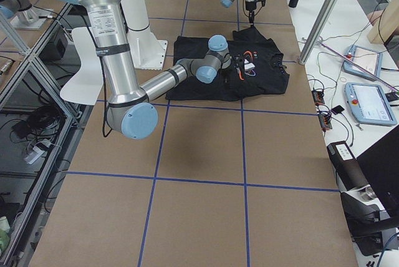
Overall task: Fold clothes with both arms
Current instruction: 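Grasp the sleeve with the right gripper while the left gripper reaches the other sleeve, then fold the sleeve with the left gripper inward over the shirt's chest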
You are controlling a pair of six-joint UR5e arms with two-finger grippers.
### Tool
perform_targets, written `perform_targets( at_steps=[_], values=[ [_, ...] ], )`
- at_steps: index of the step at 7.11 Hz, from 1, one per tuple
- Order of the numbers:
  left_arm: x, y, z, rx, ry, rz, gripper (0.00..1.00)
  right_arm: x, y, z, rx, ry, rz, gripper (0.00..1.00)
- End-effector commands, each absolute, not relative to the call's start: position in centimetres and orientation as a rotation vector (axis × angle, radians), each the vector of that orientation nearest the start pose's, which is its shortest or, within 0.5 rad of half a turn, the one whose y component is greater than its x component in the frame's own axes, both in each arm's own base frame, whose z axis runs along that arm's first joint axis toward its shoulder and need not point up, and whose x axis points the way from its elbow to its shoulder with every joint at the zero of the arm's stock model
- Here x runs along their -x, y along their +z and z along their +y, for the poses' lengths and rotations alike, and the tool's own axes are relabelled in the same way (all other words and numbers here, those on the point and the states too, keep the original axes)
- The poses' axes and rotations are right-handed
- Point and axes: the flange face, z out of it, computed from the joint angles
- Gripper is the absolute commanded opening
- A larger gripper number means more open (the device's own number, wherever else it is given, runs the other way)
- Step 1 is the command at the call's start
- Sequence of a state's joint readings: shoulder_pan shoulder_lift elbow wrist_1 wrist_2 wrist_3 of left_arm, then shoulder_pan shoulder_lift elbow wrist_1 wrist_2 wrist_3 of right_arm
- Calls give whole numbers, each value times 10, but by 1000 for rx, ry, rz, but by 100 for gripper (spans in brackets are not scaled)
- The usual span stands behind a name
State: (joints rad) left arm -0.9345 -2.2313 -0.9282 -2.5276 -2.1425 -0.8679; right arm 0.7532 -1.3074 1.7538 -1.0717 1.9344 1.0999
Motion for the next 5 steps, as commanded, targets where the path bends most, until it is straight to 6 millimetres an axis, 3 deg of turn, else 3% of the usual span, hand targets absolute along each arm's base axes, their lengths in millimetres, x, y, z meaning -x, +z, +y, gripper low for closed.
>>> perform_targets(
  at_steps=[1, 3, 4, 5],
  values=[
    [-390, 428, -672, -346, 43, 1067, 0, 369, 379, -480, -260, 85, -956, 100],
    [-382, 355, -646, -268, -57, 1207, 0, 369, 377, -480, -256, 80, -962, 100],
    [-395, 322, -628, -210, -127, 1258, 0, 369, 374, -480, -257, 77, -968, 100],
    [-428, 283, -603, -161, -173, 1282, 0, 368, 375, -480, -256, 76, -968, 100]
  ],
)
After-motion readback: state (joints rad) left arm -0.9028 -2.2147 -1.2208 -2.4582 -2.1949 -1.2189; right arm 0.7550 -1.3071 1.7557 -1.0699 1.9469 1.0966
